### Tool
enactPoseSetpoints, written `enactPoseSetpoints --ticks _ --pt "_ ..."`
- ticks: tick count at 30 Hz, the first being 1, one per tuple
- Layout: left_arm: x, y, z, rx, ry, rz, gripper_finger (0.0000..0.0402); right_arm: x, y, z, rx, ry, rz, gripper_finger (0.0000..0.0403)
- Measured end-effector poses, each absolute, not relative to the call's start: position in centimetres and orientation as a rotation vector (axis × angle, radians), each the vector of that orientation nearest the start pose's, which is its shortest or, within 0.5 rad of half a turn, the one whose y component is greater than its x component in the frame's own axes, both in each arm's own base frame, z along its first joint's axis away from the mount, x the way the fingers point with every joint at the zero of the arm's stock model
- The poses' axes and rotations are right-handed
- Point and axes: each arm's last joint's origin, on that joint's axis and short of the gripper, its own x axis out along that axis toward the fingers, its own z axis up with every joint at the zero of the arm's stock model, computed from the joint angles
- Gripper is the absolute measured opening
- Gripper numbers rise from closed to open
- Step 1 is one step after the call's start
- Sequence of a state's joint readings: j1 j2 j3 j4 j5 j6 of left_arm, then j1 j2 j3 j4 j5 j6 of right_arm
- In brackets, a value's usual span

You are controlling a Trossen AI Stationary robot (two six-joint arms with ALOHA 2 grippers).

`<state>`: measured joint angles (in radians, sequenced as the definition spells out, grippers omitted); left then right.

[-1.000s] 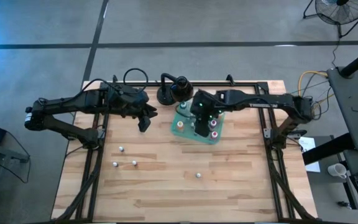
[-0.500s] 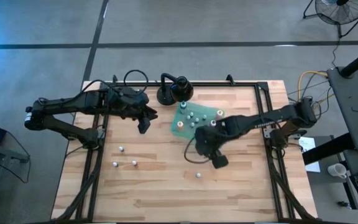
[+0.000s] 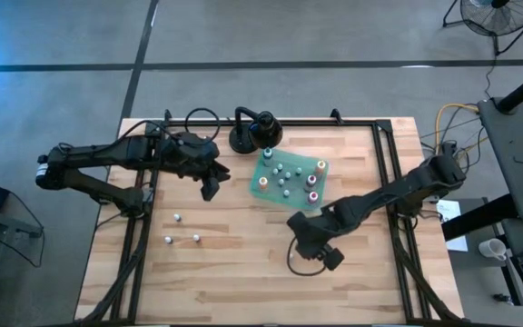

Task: Pick & Place food coloring
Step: Put the green food coloring bottle into the bin

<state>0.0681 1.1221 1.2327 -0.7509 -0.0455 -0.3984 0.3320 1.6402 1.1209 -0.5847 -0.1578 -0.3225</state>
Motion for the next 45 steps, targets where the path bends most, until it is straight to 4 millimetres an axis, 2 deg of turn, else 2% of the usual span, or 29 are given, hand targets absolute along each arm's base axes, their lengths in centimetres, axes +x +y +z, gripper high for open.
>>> enactPoseSetpoints --ticks 4,14,17,21,27,30,34,45 --pt "21.9 1.6 37.0 -0.395 0.613 0.225 0.0080 30.9 11.3 20.5 -0.377 0.935 0.609 0.0193" --pt "21.9 1.5 37.0 -0.397 0.616 0.210 0.0080 30.8 11.1 19.1 -0.329 0.890 0.510 0.0197" --pt "21.9 1.5 37.0 -0.394 0.616 0.209 0.0080 30.8 10.9 18.8 -0.308 0.903 0.477 0.0197" --pt "22.0 1.5 37.1 -0.388 0.612 0.207 0.0080 31.2 10.9 17.2 -0.267 0.965 0.455 0.0197" --pt "22.0 1.6 37.1 -0.391 0.602 0.210 0.0080 33.7 12.3 17.7 -0.295 0.934 0.482 0.0196" --pt "22.0 1.6 37.2 -0.392 0.600 0.210 0.0080 33.8 12.2 17.0 -0.309 1.000 0.477 0.0196" --pt "22.0 1.6 37.1 -0.392 0.600 0.210 0.0080 33.9 12.2 17.3 -0.302 0.994 0.474 0.0196" --pt "22.0 1.6 37.1 -0.387 0.602 0.209 0.0080 33.6 12.3 16.5 -0.254 0.989 0.484 0.0196"
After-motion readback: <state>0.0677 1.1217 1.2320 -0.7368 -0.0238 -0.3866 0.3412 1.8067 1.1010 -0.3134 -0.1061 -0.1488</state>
